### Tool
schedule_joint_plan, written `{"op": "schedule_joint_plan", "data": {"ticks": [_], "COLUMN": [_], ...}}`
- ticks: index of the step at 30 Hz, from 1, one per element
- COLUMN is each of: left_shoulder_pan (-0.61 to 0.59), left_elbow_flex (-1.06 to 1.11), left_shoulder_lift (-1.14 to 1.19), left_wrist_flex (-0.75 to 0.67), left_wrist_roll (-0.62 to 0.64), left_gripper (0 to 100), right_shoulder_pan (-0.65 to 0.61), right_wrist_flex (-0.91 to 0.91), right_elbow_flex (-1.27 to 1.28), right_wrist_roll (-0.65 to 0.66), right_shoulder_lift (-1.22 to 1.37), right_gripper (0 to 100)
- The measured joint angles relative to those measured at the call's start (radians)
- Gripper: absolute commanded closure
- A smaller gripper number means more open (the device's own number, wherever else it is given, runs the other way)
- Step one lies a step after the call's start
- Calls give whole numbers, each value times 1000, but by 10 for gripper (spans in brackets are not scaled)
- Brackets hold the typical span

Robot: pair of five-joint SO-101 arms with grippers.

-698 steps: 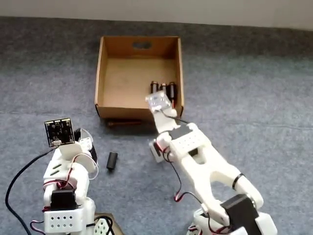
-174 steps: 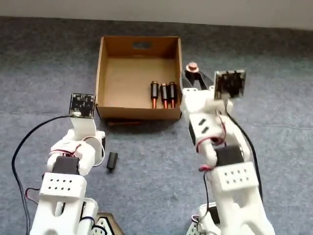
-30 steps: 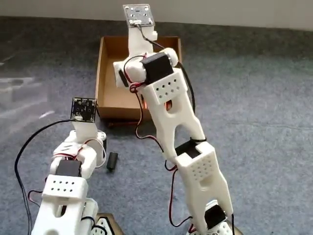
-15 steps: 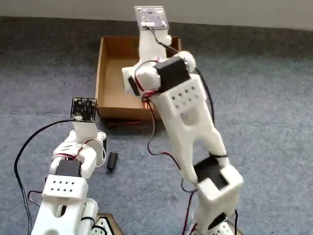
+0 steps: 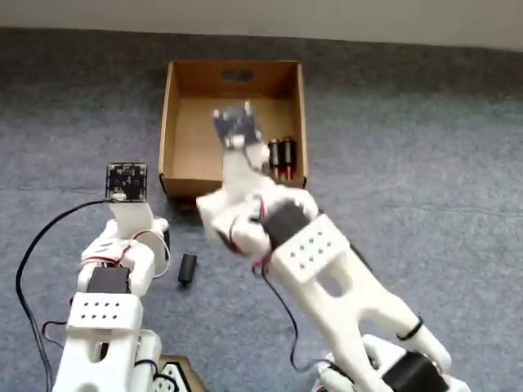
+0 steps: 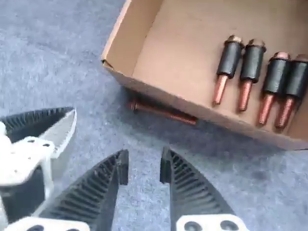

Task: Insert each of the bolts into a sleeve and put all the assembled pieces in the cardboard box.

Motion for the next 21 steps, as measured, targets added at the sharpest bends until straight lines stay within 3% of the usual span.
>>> {"op": "schedule_joint_plan", "data": {"ticks": [4,9,12,21], "left_shoulder_pan": [-92,-253,-324,-364], "left_elbow_flex": [-8,-48,-69,-74], "left_shoulder_lift": [0,0,0,0], "left_wrist_flex": [0,0,0,0], "left_wrist_roll": [72,123,130,130], "left_gripper": [987,986,986,986], "right_shoulder_pan": [-21,-101,-138,-242], "right_wrist_flex": [-173,-253,-281,-285], "right_elbow_flex": [222,245,233,150], "right_wrist_roll": [0,-18,-110,-321], "right_shoulder_lift": [-31,68,169,301], "right_gripper": [807,808,808,808]}}
